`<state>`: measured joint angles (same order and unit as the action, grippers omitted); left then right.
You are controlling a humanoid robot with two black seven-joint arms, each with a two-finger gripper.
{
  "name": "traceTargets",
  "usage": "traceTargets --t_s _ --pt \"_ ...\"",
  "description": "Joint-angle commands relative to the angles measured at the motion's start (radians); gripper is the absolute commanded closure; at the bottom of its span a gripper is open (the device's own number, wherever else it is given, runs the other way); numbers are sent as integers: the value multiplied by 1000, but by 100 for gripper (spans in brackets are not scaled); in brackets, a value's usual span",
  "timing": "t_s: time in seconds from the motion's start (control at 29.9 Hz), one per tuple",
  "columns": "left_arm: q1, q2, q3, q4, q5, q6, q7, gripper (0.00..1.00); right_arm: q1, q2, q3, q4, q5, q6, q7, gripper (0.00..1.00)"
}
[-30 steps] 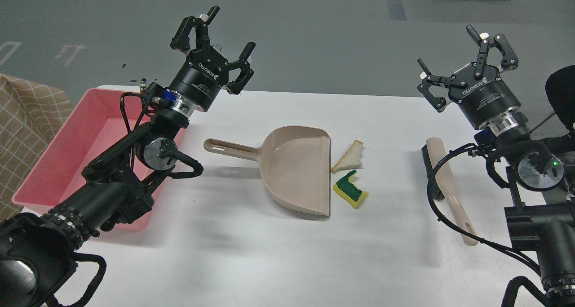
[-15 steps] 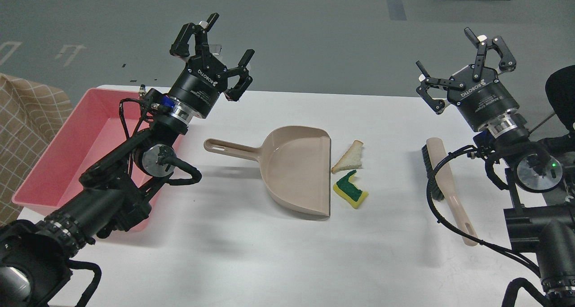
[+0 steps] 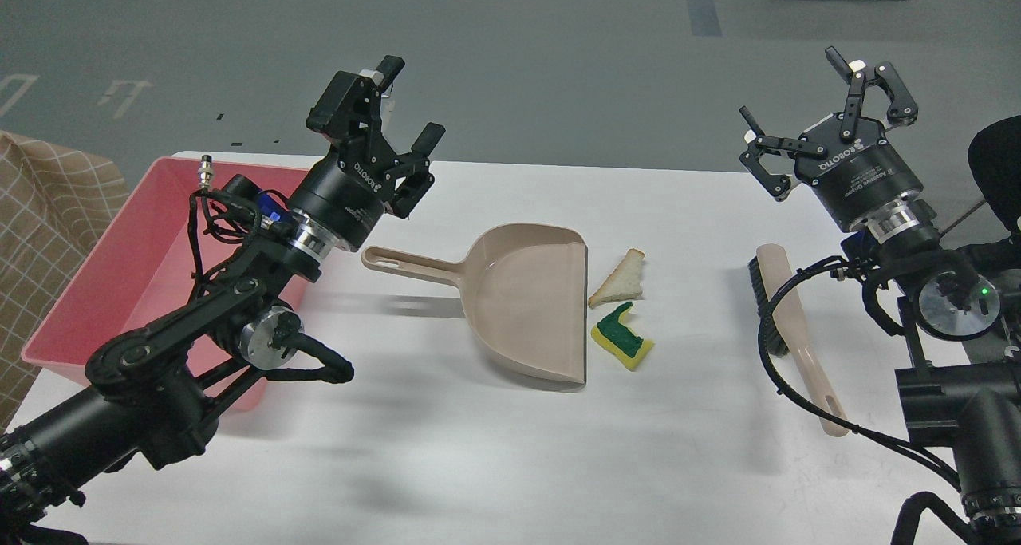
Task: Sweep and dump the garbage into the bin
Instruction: 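Grasp the beige dustpan handle with the left gripper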
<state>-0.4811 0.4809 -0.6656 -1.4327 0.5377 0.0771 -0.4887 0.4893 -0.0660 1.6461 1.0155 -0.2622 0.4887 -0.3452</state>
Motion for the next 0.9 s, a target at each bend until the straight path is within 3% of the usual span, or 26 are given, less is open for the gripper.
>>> traceTargets --t_s 0.0,0.13,0.3,0.57,0.87 --pt "18 54 99 -93 60 177 0 2 2 0 1 0 0 0 -1 0" --pt "21 74 194 -129 62 311 0 2 2 0 1 0 -2 0 0 0" --pt "19 77 282 -138 65 404 0 2 3 0 1 0 -2 0 -1 0" --pt "15 84 446 -176 171 412 5 2 3 0 1 -2 -2 0 0 0" --pt "15 77 494 -132 176 412 27 2 3 0 1 0 -2 0 0 0"
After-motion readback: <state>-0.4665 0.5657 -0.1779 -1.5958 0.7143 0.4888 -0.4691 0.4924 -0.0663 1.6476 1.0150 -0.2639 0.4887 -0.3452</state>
